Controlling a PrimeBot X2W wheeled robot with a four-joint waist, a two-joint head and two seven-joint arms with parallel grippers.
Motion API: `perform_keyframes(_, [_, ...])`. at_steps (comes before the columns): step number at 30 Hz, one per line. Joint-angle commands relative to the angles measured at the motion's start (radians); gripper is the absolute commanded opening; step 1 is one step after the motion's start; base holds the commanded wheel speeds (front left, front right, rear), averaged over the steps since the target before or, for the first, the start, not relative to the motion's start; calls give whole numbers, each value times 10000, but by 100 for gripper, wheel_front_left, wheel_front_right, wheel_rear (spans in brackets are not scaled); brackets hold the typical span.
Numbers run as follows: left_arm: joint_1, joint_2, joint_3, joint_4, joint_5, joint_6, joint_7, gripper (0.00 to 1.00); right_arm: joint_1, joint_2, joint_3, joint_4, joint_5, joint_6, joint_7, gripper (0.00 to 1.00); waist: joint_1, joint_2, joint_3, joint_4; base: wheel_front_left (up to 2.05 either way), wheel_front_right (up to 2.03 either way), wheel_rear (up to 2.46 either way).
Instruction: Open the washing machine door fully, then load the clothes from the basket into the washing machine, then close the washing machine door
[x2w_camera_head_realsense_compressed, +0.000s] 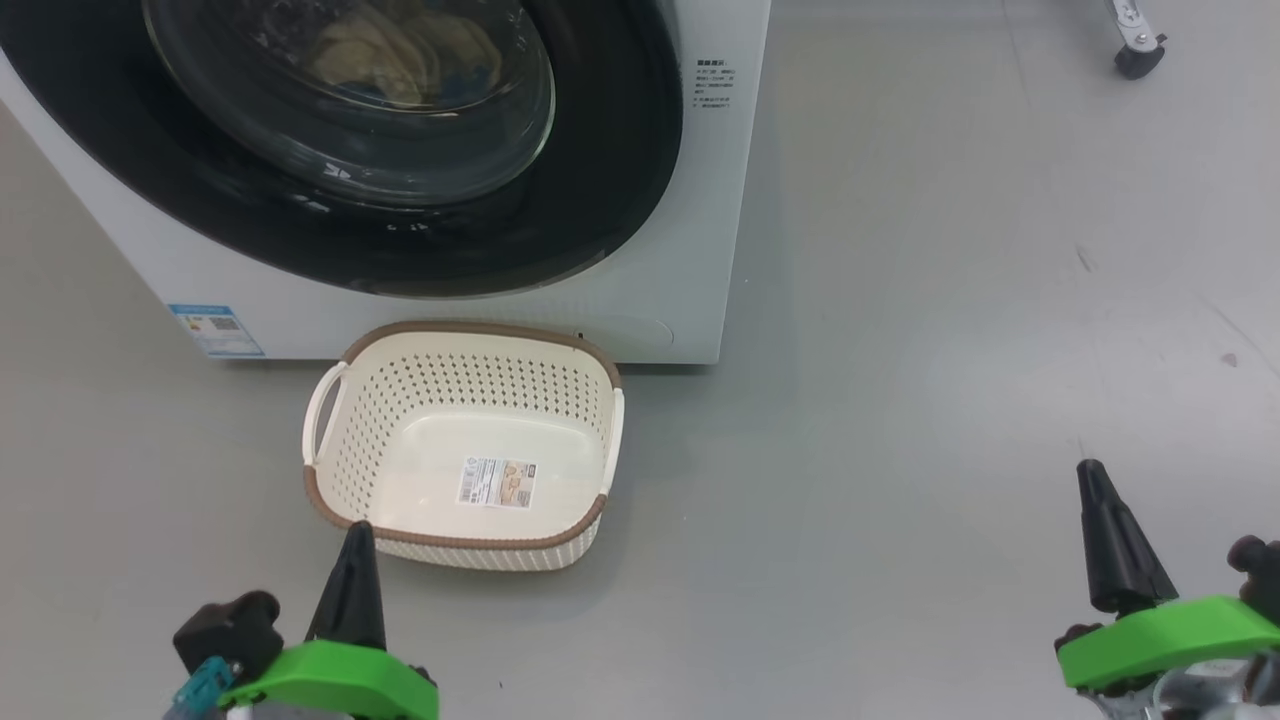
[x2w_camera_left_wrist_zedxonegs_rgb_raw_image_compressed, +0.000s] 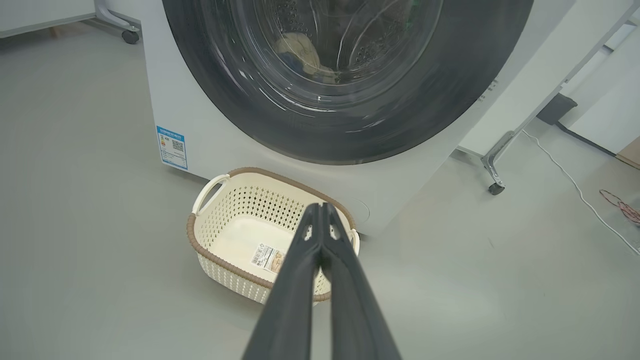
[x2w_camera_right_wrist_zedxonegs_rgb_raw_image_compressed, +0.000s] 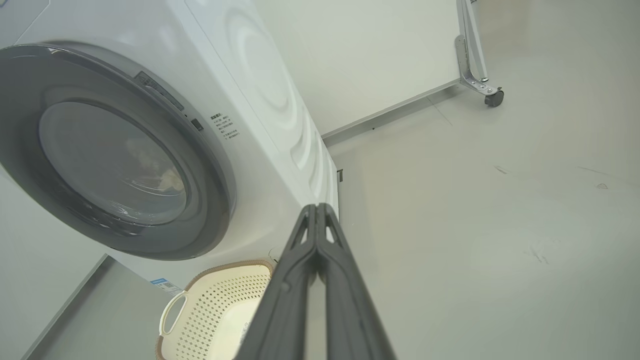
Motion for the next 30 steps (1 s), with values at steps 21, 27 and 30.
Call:
perform_keyframes(21, [-378, -8, 869, -102, -2738, -613, 590, 0, -817, -347, 146, 165, 2879, -1, 478, 0, 0, -1, -227, 12, 0, 0, 0])
perform_keyframes(27, [-385, -31, 1055, -59, -3420, -753, 743, 0, -906, -366, 171, 287, 3591, -2, 603, 0, 0, -1, -288, 15, 0, 0, 0])
perform_keyframes(30, [-389, -44, 1149, -38, -3759, -823, 821, 0, -951, -375, 182, 349, 3946, -2, 667, 0, -1, -1, -318, 16, 0, 0, 0])
